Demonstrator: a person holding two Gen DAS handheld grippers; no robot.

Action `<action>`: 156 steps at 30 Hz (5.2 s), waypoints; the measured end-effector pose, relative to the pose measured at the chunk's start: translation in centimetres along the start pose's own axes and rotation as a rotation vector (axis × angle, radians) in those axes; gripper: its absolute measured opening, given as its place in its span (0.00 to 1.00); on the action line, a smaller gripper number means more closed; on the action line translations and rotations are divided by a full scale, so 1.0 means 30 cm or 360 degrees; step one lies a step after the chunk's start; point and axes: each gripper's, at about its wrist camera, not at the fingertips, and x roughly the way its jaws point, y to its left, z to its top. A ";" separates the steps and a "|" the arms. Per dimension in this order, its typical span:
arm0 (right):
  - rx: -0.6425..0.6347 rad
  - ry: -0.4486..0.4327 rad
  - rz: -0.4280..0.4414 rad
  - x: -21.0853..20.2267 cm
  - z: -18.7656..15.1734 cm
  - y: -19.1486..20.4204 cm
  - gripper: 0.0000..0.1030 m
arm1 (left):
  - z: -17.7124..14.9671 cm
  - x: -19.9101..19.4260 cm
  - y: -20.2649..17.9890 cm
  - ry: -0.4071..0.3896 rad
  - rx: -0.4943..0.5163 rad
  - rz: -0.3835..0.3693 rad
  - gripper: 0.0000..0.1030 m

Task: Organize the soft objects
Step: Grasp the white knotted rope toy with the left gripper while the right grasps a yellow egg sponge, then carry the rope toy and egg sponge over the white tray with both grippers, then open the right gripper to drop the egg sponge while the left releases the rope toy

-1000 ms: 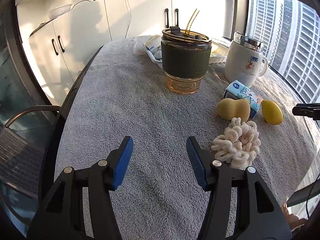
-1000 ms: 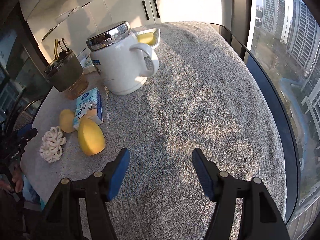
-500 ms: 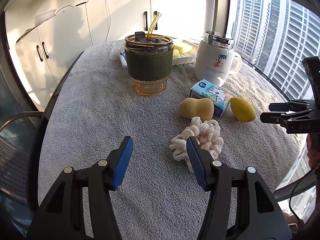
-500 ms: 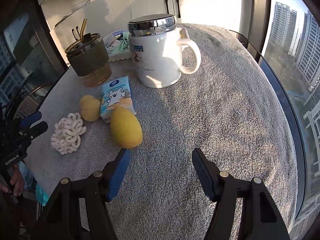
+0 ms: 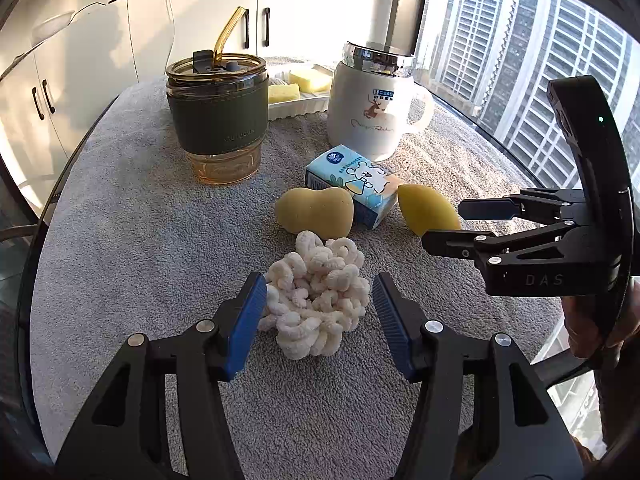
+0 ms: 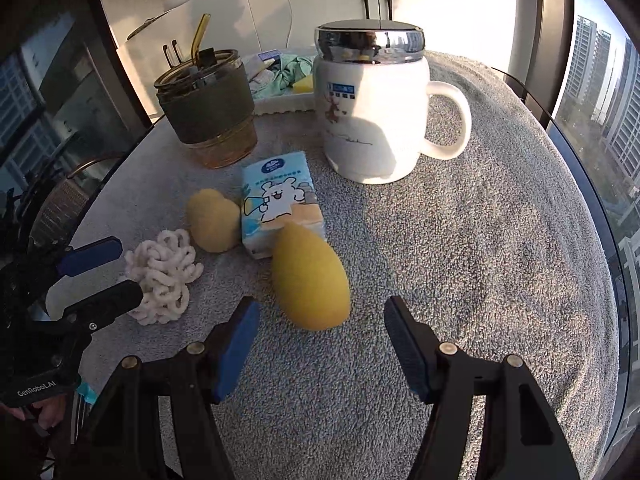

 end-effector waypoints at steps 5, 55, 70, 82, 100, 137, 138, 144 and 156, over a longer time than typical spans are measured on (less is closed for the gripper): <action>-0.0031 0.0000 0.0000 0.026 0.016 0.026 0.66 | 0.005 0.037 -0.026 0.0020 0.0017 0.0042 0.52; 0.0115 -0.0074 -0.0243 -0.087 0.066 -0.144 0.41 | 0.068 -0.047 0.265 -0.0133 -0.0286 0.0299 0.19; 0.0238 -0.0076 -0.0377 -0.037 0.210 -0.371 0.41 | 0.158 -0.003 0.479 -0.0150 -0.0438 0.0387 0.19; 0.0286 -0.0033 -0.0416 0.054 0.366 -0.491 0.41 | 0.280 0.066 0.643 -0.0151 -0.0428 0.0518 0.19; 0.0211 0.0030 -0.0379 0.222 0.679 -0.549 0.41 | 0.572 0.246 0.771 -0.0183 -0.0314 0.0467 0.20; -0.0300 0.0417 0.0233 0.520 0.933 -0.314 0.41 | 0.766 0.513 0.526 0.0236 0.0195 -0.0471 0.20; -0.0304 0.0435 0.0244 0.527 0.932 -0.312 0.41 | 0.769 0.532 0.529 0.0266 0.0181 -0.0479 0.20; -0.0372 0.0509 0.0259 0.562 0.933 -0.285 0.41 | 0.776 0.624 0.519 0.0459 0.0155 -0.0544 0.24; -0.0409 0.0581 0.0273 0.586 0.930 -0.225 0.43 | 0.791 0.650 0.470 0.0513 0.0129 -0.0563 0.47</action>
